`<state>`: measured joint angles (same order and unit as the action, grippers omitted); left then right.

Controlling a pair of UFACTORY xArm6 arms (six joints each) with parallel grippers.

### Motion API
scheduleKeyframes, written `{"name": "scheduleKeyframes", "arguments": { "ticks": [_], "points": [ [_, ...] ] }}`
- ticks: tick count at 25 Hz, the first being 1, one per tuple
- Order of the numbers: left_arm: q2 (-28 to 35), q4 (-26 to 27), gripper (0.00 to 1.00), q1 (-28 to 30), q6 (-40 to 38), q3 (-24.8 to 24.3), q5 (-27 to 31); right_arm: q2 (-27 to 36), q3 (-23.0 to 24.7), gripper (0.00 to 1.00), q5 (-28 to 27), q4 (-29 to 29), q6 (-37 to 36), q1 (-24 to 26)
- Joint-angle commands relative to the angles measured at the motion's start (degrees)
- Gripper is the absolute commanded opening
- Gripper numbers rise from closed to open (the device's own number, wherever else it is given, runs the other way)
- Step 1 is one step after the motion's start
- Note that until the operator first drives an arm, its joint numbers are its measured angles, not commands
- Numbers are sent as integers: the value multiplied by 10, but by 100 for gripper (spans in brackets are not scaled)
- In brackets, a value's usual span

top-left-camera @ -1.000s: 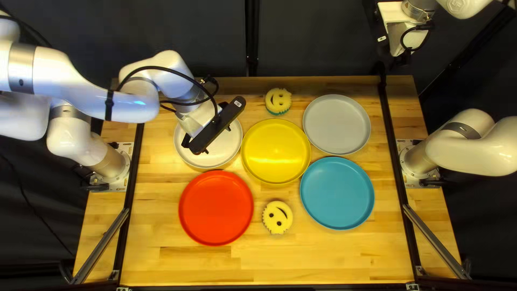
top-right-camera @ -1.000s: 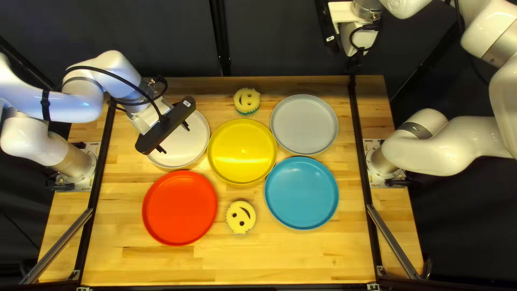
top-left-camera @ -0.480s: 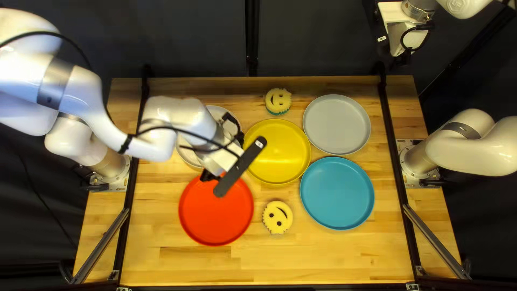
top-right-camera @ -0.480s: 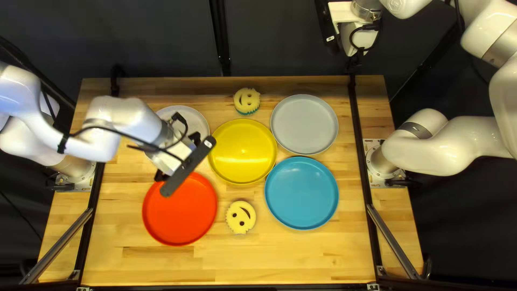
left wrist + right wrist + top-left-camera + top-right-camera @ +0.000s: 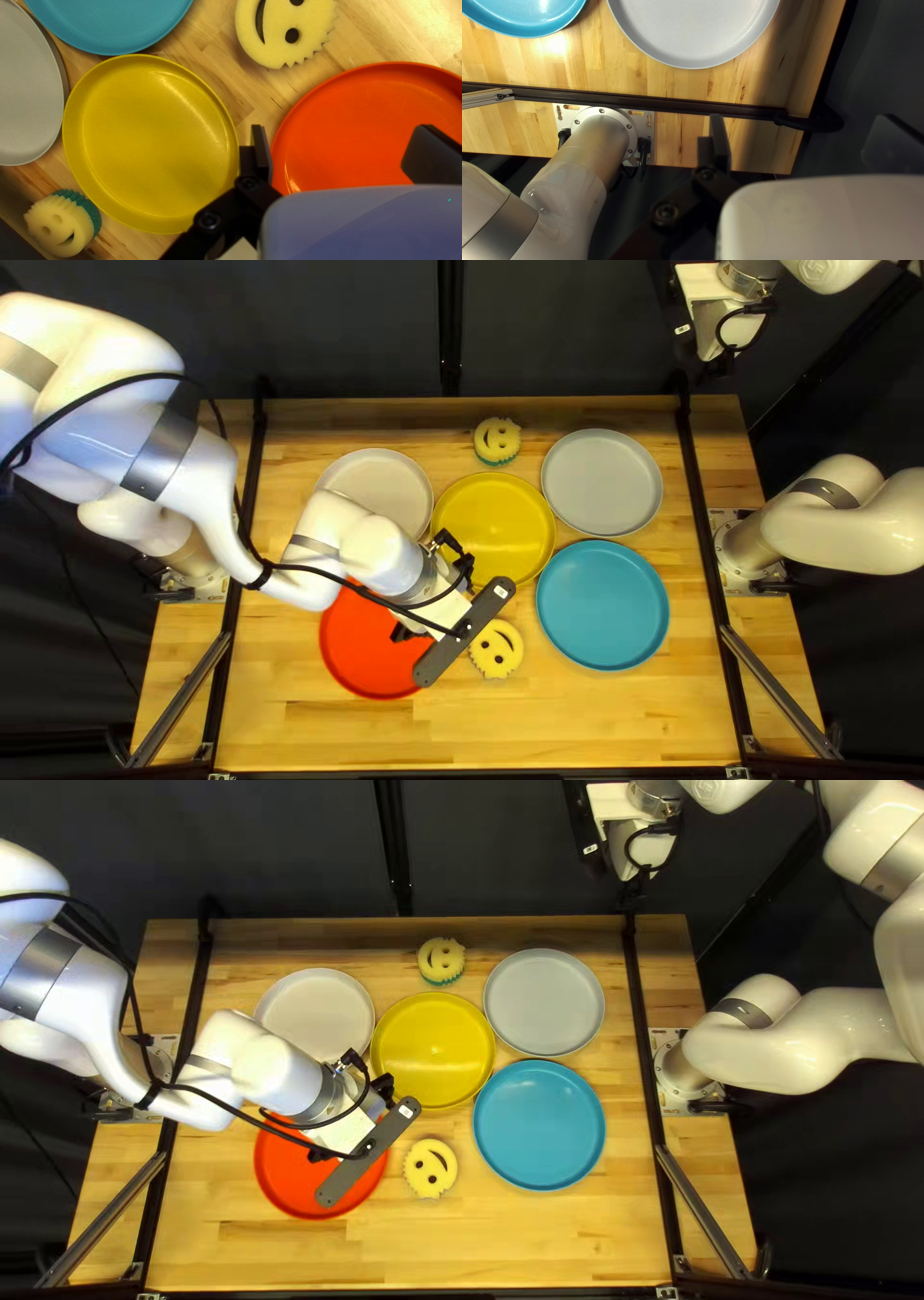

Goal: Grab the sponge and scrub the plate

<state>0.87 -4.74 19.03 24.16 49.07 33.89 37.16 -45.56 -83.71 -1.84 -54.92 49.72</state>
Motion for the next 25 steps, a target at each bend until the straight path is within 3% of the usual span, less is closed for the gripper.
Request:
{"name": "scheduleKeyframes", "arguments": {
  "ticks": [1, 14, 19, 25],
  "points": [
    [-53, -28, 100, 29, -50, 35, -15, 0, 0, 100, 0, 0, 0, 0],
    [-186, -104, 100, 72, -116, 120, -75, 0, 0, 100, 0, 0, 0, 0],
    [-220, -154, 100, 72, -143, 134, -94, 0, 0, 100, 0, 0, 0, 0],
    [-242, -171, 100, 62, -140, 130, -120, 0, 0, 100, 0, 0, 0, 0]
  ]
}}
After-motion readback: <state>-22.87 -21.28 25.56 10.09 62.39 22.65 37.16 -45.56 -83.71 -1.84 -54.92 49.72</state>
